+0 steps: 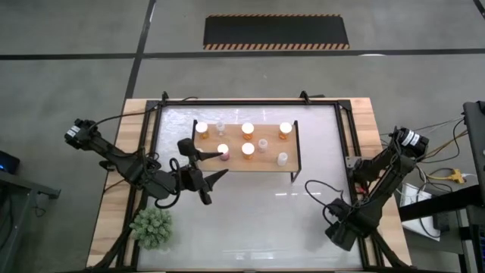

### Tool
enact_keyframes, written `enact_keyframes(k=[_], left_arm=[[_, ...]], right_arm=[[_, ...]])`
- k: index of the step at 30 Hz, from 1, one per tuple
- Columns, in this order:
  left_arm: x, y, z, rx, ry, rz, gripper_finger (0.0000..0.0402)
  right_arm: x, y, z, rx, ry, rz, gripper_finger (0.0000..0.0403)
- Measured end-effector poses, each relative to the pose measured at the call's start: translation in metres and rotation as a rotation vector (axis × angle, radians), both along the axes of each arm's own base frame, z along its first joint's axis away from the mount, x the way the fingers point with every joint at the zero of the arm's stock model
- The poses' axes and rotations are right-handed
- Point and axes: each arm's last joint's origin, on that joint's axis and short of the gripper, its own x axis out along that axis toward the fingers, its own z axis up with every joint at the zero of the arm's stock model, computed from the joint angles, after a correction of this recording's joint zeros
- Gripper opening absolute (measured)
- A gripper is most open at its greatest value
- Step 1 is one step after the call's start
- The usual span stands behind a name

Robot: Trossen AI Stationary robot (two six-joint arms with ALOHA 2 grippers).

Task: Pick and place medicine bottles onto shelf by color
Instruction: Put the green pill bottle on the shelf

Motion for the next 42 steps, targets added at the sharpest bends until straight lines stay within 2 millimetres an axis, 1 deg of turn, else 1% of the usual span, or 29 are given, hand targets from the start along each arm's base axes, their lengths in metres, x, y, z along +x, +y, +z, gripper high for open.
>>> enact_keyframes(k=[4, 10, 13, 16, 20, 26, 29, 31, 33, 37, 42], left_arm=[[0.0, 0.0, 0.0, 0.0, 0.0, 0.0, 0.0224], [0.0, 0.0, 0.0, 0.002, 0.001, 0.0, 0.0224], [0.0, 0.0, 0.0, 0.015, 0.007, -0.002, 0.0224], [0.0, 0.0, 0.0, 0.015, 0.006, -0.002, 0.0224], [0.0, 0.0, 0.0, 0.013, 0.003, -0.002, 0.0224], [0.0, 0.0, 0.0, 0.016, 0.005, -0.002, 0.0224], [0.0, 0.0, 0.0, 0.017, 0.006, -0.003, 0.0224], [0.0, 0.0, 0.0, 0.016, 0.006, -0.006, 0.0224], [0.001, -0.001, -0.002, 0.015, 0.012, -0.016, 0.0224], [0.009, -0.01, -0.012, 0.022, 0.053, -0.087, 0.0224], [0.024, -0.025, -0.031, 0.031, 0.127, -0.199, 0.0224]], right_arm=[[-0.001, -0.002, -0.006, -0.02, -0.017, -0.023, 0.0205], [-0.001, -0.008, -0.021, -0.022, -0.031, -0.073, 0.0206], [0.0, -0.01, -0.027, -0.008, -0.06, -0.067, 0.0205], [0.001, -0.012, -0.03, -0.003, -0.062, -0.06, 0.0195], [0.002, -0.012, -0.03, -0.01, -0.082, -0.049, 0.0158], [0.002, -0.012, -0.029, -0.006, -0.086, -0.036, 0.0073], [0.003, -0.011, -0.025, 0.016, -0.1, -0.005, 0.005], [0.005, -0.008, -0.018, 0.046, -0.122, 0.018, 0.0049], [0.008, -0.004, -0.01, 0.071, -0.164, 0.054, 0.0056], [0.021, 0.006, 0.01, 0.116, -0.329, 0.112, 0.0069], [0.044, 0.009, 0.028, 0.108, -0.561, 0.126, 0.0067]])
